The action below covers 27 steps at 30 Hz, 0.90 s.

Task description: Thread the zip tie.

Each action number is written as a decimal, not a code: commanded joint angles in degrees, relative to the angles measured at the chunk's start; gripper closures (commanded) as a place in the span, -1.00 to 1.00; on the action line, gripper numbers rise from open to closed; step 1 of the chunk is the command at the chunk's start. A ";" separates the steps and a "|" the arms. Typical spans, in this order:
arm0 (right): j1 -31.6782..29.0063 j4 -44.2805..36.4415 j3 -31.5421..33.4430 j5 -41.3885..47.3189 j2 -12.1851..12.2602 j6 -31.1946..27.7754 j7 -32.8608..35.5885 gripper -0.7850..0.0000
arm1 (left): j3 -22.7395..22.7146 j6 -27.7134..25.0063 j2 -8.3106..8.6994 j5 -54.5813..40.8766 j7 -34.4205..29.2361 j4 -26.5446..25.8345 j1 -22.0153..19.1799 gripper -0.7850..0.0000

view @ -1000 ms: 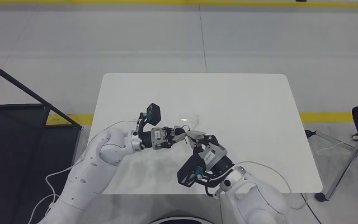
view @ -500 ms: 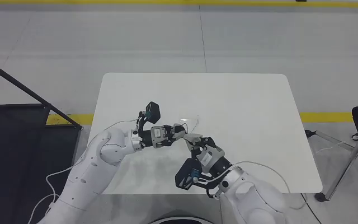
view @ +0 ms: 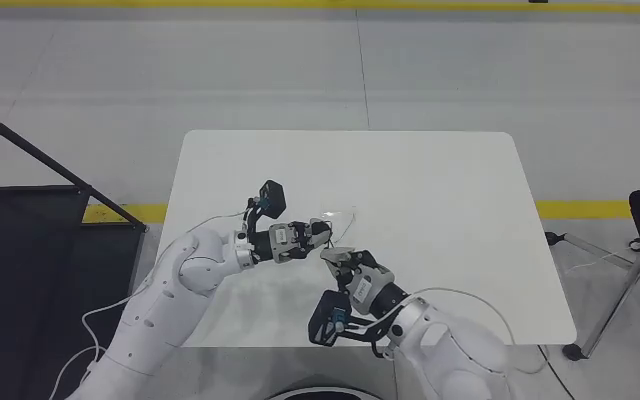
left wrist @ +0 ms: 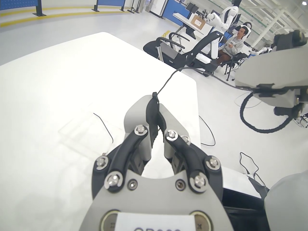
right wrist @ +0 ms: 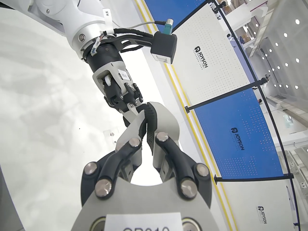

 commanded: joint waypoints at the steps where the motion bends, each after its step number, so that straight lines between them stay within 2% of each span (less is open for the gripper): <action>1: 0.31 0.15 -0.03 0.25 0.04 -0.93 0.04 1.00 | 0.07 0.15 0.02 0.03 -0.02 0.00 -0.05 1.00; 14: 2.28 0.96 -0.82 2.38 0.07 -6.16 3.28 1.00 | 0.14 0.27 0.20 -0.02 0.58 0.11 -0.07 1.00; 27: 3.37 1.16 -1.80 3.42 0.12 -8.63 5.77 1.00 | 0.47 0.52 0.36 0.11 0.46 -0.20 -0.12 1.00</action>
